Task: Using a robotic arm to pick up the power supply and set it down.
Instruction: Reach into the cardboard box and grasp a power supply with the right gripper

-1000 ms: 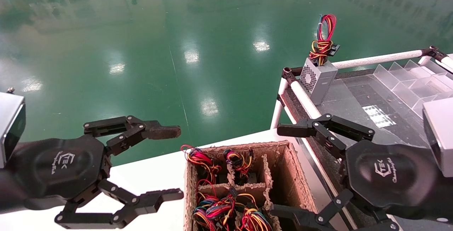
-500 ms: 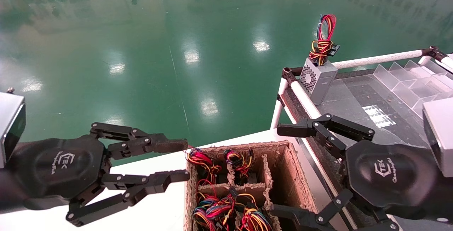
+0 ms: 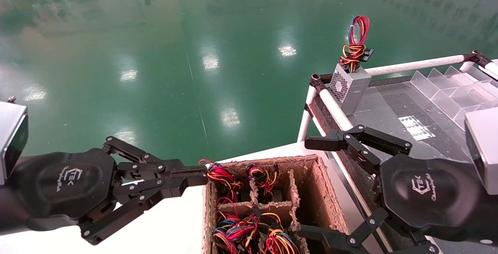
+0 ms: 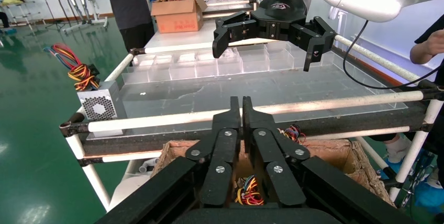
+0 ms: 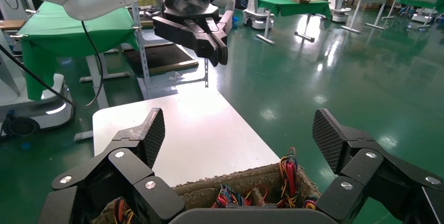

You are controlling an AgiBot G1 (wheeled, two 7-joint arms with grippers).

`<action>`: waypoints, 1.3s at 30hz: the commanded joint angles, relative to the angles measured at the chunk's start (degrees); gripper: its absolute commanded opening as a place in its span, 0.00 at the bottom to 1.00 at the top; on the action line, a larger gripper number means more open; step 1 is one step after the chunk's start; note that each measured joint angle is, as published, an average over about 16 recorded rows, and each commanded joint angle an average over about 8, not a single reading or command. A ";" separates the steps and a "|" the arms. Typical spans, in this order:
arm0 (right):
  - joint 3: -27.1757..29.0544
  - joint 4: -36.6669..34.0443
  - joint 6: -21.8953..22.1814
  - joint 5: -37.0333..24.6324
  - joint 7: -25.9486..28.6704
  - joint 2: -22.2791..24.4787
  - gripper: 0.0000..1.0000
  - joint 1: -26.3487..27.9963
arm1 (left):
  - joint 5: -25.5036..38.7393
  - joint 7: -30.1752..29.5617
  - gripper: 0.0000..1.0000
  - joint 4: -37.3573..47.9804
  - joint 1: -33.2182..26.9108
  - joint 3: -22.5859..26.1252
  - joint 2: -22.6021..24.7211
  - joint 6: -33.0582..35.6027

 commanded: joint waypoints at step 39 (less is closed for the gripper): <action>-7.31 2.33 -4.79 -7.88 6.74 6.84 1.00 2.14 | -0.06 0.06 1.00 0.06 -0.05 0.10 -0.02 0.00</action>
